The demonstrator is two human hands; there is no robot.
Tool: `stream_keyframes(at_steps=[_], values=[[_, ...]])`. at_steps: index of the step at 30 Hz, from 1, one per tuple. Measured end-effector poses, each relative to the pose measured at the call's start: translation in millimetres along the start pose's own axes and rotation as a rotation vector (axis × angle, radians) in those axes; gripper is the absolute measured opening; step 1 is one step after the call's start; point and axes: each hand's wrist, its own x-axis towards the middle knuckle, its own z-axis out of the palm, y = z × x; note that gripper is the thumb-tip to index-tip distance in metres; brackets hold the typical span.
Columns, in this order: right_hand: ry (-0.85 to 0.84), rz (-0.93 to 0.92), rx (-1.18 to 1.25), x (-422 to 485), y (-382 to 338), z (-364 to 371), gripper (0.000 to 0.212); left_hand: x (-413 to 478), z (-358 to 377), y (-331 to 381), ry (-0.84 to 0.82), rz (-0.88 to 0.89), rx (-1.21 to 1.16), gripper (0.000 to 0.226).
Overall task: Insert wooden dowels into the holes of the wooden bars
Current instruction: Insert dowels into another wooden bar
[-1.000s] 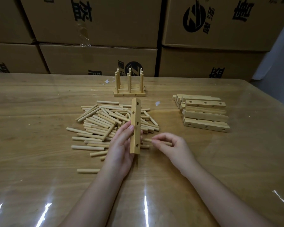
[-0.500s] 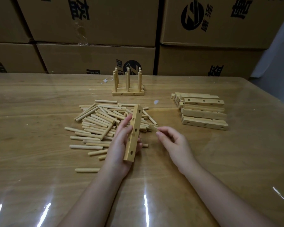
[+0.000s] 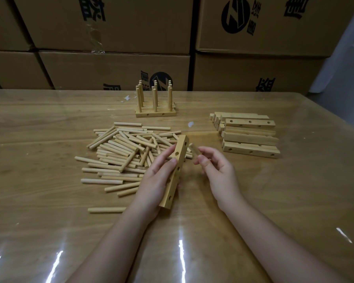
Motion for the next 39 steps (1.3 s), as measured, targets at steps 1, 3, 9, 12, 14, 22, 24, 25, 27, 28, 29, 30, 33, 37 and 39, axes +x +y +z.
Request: stream_keyframes(at_steps=[1, 3, 9, 12, 14, 22, 24, 25, 27, 28, 29, 30, 33, 37, 39], values=[[0.002, 0.003, 0.012, 0, 0, 0, 0.022, 0, 1, -1, 0.004, 0.001, 0.006, 0.031], [0.004, 0.003, 0.032, 0, 0, 1, 0.022, 0, 1, -2, -0.003, 0.01, 0.025, 0.03], [0.016, 0.008, 0.044, 1, 1, 1, 0.021, -1, 2, -3, -0.043, 0.032, 0.035, 0.031], [0.036, -0.01, -0.008, 1, -1, 0, 0.022, 0, 1, -4, -0.042, 0.027, 0.055, 0.031], [0.061, -0.06, -0.074, 0, -2, -1, 0.023, 0, 0, -4, -0.042, 0.023, 0.065, 0.032], [0.195, -0.266, -0.428, -4, -6, -3, 0.017, -1, 0, -8, -0.07, 0.055, 0.2, 0.034], [0.227, -0.302, -0.499, -5, -7, -4, 0.017, -2, 0, -8, -0.073, 0.057, 0.222, 0.035], [0.239, -0.318, -0.524, -5, -7, -4, 0.017, -2, 0, -8, -0.075, 0.06, 0.226, 0.035], [0.26, -0.351, -0.571, -5, -8, -5, 0.015, -2, 0, -7, -0.076, 0.067, 0.236, 0.035], [0.268, -0.368, -0.595, -5, -8, -5, 0.015, -2, 1, -8, -0.076, 0.072, 0.24, 0.035], [0.274, -0.382, -0.615, -5, -9, -5, 0.014, -2, 1, -8, -0.077, 0.075, 0.242, 0.035], [0.279, -0.393, -0.632, -5, -9, -5, 0.014, -2, 2, -8, -0.076, 0.078, 0.242, 0.035], [0.294, -0.412, -0.673, -6, -9, -5, 0.015, -2, 2, -8, -0.077, 0.096, 0.258, 0.036], [0.297, -0.43, -0.719, -6, -10, -5, 0.016, -2, 3, -9, -0.077, 0.103, 0.271, 0.037], [0.297, -0.434, -0.743, -7, -10, -5, 0.016, -2, 4, -8, -0.079, 0.103, 0.28, 0.037]])
